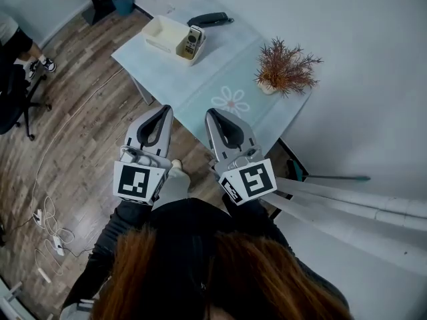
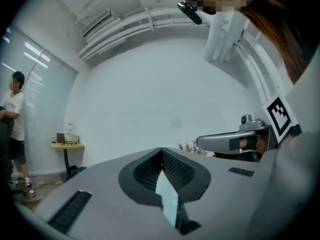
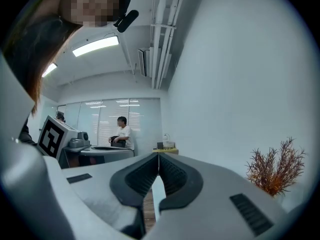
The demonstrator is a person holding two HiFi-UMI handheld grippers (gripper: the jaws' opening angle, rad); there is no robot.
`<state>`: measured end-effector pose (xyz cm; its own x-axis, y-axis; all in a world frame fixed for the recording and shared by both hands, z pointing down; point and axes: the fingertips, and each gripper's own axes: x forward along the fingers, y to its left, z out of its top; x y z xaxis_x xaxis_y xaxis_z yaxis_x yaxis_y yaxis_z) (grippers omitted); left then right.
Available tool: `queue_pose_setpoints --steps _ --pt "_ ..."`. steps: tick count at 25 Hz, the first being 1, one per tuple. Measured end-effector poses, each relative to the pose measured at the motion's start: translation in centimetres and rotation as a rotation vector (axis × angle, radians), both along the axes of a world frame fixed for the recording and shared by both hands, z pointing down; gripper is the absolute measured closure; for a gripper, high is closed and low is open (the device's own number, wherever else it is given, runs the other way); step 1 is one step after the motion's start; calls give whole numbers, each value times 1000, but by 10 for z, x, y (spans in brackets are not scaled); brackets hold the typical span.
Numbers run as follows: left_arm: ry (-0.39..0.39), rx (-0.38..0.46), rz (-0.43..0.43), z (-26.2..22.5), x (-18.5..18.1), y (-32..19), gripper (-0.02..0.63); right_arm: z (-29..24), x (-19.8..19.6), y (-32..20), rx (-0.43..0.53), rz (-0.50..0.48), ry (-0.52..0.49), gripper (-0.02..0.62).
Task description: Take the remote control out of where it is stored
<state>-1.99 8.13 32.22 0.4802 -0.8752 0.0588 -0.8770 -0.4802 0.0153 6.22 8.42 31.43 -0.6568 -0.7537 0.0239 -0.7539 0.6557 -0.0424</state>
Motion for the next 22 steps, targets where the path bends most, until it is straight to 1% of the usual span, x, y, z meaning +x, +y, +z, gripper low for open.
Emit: queue_pose_setpoints --steps 10,15,22 --pt "20 -12 52 6 -21 -47 597 2 -22 -45 -6 52 13 580" --pt "22 -16 67 8 -29 -68 597 5 -26 -65 -13 81 19 580" --pt "22 -25 75 12 -33 -87 597 11 -28 -87 -23 94 21 580"
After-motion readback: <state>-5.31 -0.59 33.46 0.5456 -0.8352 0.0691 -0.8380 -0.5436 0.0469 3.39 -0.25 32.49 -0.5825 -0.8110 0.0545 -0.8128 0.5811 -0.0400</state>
